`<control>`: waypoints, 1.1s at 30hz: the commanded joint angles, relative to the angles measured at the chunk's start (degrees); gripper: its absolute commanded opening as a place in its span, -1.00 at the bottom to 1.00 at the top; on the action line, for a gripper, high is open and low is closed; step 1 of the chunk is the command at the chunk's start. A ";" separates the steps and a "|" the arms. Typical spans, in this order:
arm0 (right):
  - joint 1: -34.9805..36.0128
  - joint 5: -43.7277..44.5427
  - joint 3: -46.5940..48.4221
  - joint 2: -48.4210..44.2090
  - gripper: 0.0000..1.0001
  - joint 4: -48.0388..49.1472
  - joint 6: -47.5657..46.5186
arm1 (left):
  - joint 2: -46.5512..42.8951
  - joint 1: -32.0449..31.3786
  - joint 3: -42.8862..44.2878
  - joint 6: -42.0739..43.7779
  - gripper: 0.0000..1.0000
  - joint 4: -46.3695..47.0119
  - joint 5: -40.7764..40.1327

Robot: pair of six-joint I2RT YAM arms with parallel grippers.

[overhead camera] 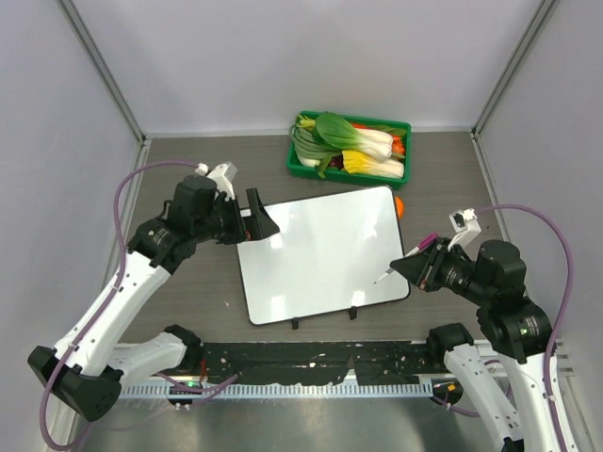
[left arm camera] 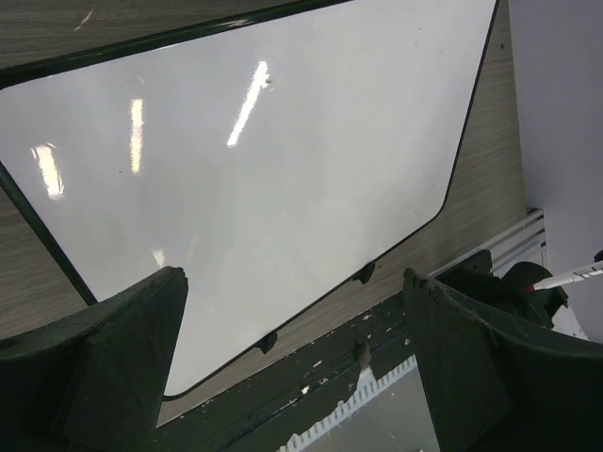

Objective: Write a sentence on the whiteboard
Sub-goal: Hold the whiteboard at the center of the board.

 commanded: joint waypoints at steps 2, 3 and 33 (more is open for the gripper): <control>-0.23 1.01 -0.29 0.58 -0.99 4.03 -0.48 | -2.60 0.60 0.66 5.92 0.99 -0.52 -0.12; -0.23 1.01 -0.12 1.28 -0.99 4.39 -1.27 | -2.07 0.69 0.93 5.75 0.99 -0.52 -1.00; 22.09 30.62 16.67 22.29 -0.99 4.74 -17.19 | 2.94 0.69 -4.25 3.72 0.99 12.30 -5.14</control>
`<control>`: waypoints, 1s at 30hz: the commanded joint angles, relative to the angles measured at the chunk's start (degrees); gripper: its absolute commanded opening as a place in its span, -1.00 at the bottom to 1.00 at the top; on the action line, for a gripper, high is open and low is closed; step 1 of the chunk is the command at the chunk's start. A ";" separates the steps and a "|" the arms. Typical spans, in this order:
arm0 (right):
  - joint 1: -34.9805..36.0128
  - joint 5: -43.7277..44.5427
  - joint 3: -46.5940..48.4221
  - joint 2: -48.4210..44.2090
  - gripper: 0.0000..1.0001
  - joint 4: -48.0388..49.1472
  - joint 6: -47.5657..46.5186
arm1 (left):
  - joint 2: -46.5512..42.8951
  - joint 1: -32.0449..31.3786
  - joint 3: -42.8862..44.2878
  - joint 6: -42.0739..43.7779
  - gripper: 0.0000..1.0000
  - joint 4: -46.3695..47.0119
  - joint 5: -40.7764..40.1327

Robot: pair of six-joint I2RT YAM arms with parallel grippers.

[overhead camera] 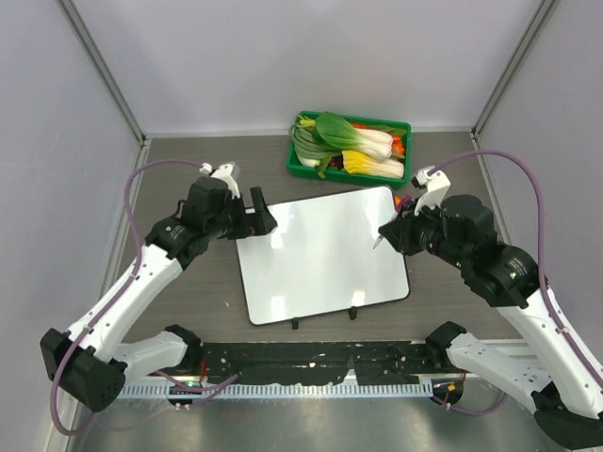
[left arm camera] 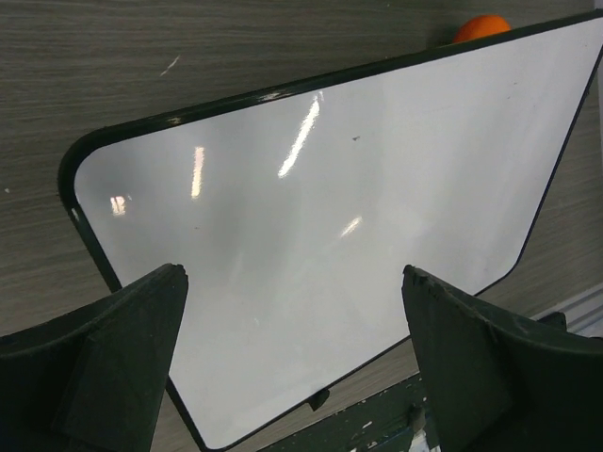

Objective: Write a sentence on the whiteboard
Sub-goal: Hold the whiteboard at the center of the board.

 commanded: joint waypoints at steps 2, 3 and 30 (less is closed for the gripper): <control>0.43 5.16 0.43 0.92 -0.99 1.71 -1.28 | 3.07 0.36 0.00 1.10 0.99 7.68 6.27; 0.43 5.77 0.16 1.18 -0.99 1.71 -1.19 | 3.77 0.19 0.00 1.54 0.99 7.96 6.98; 0.26 0.07 -5.63 5.49 -0.99 14.08 9.18 | 6.33 1.94 4.39 7.70 0.99 1.37 13.04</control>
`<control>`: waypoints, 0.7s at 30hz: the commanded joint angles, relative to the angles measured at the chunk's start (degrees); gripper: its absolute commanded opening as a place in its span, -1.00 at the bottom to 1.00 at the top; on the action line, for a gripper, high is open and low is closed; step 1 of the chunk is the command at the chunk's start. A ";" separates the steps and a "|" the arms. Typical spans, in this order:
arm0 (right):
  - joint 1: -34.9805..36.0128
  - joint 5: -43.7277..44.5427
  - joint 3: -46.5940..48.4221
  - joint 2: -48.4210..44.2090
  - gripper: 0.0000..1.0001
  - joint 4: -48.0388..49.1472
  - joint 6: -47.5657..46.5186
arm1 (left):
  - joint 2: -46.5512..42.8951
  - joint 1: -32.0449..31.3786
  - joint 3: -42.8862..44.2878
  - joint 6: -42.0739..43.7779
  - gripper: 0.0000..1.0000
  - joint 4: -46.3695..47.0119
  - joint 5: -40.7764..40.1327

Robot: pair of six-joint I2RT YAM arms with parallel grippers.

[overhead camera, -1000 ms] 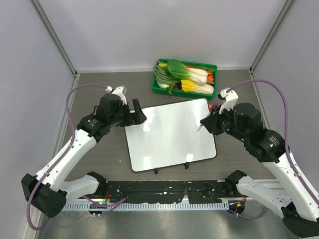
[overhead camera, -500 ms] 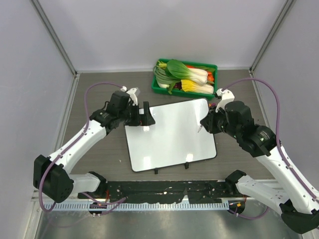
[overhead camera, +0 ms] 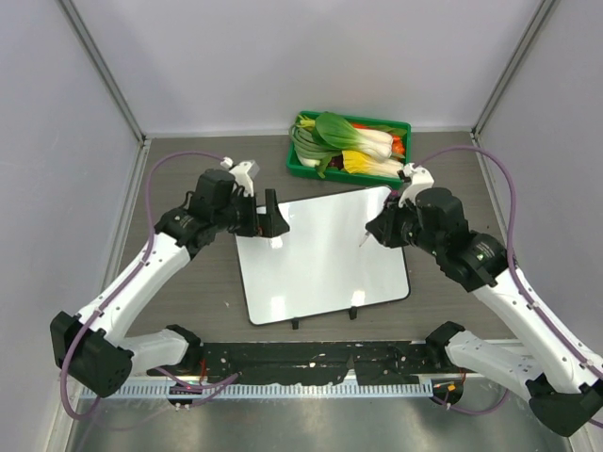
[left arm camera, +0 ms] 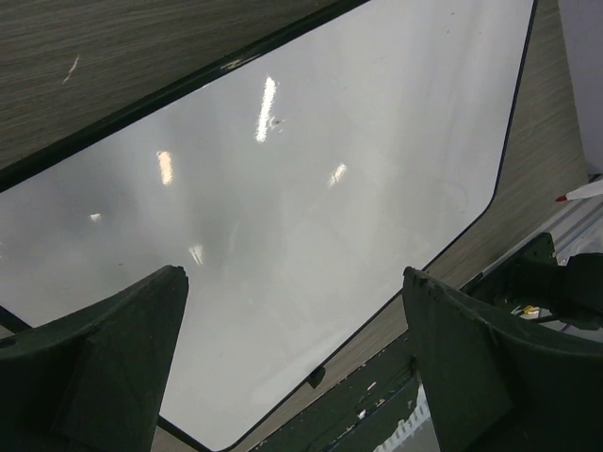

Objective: Write a sentence on the whiteboard
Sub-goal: Hold the whiteboard at the center of the board.

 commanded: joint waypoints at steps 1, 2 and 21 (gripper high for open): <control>-0.01 -3.32 -1.11 2.88 -0.99 9.90 0.33 | -0.47 2.25 2.36 0.27 0.99 -0.56 0.00; 0.08 -2.54 -0.85 3.33 -0.99 10.60 -0.37 | -0.38 2.78 2.45 0.09 0.99 -0.47 -0.26; -0.80 -3.41 -7.62 3.95 -0.99 22.04 -2.83 | -0.11 3.57 -3.87 -1.49 0.99 11.13 -2.64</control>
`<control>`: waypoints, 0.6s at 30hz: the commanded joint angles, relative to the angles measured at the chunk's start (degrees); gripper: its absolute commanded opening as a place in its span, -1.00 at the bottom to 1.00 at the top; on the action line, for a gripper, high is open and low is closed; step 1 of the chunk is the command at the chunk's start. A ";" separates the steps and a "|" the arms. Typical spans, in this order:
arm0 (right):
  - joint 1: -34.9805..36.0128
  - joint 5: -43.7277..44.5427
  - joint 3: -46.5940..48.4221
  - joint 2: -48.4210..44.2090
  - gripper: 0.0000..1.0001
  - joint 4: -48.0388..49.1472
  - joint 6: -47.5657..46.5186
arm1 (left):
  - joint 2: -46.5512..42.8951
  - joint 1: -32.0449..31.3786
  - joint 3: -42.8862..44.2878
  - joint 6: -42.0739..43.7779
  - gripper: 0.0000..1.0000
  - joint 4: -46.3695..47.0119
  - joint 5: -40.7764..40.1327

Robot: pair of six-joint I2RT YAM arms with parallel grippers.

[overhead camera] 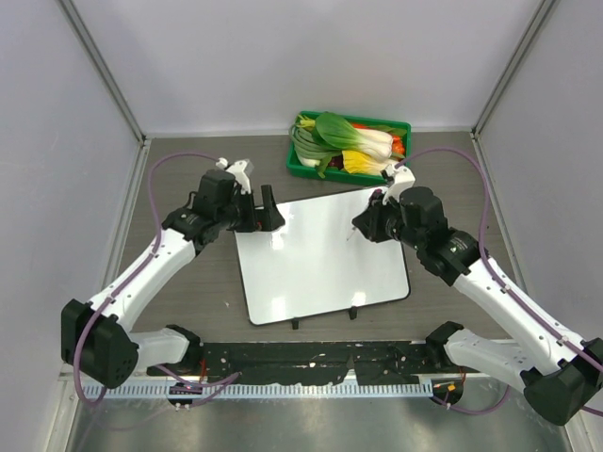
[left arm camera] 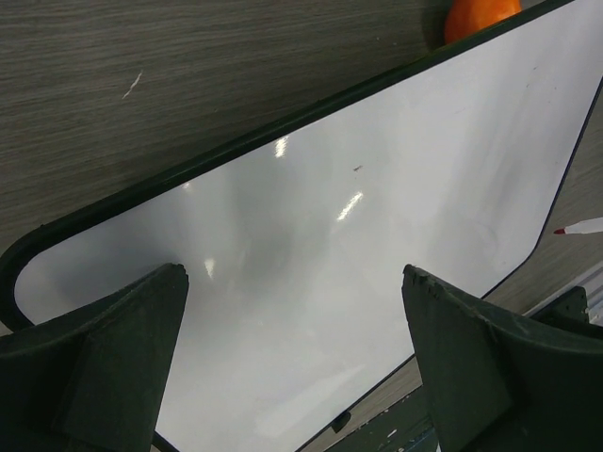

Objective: Write a sentence on the whiteboard
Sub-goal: Hold the whiteboard at the center of the board.

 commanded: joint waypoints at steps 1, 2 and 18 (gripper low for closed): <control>-0.47 -1.13 -0.06 -1.96 -0.99 5.62 -0.04 | -4.44 0.42 -0.95 -0.47 0.99 4.71 0.97; -0.38 -1.66 0.20 -1.78 -0.99 5.62 -0.04 | -4.97 0.42 -0.86 -0.47 0.99 4.36 0.88; -0.65 -5.53 -2.17 -2.75 -0.99 7.64 1.01 | -10.24 0.42 -4.64 -0.91 0.99 1.46 -0.96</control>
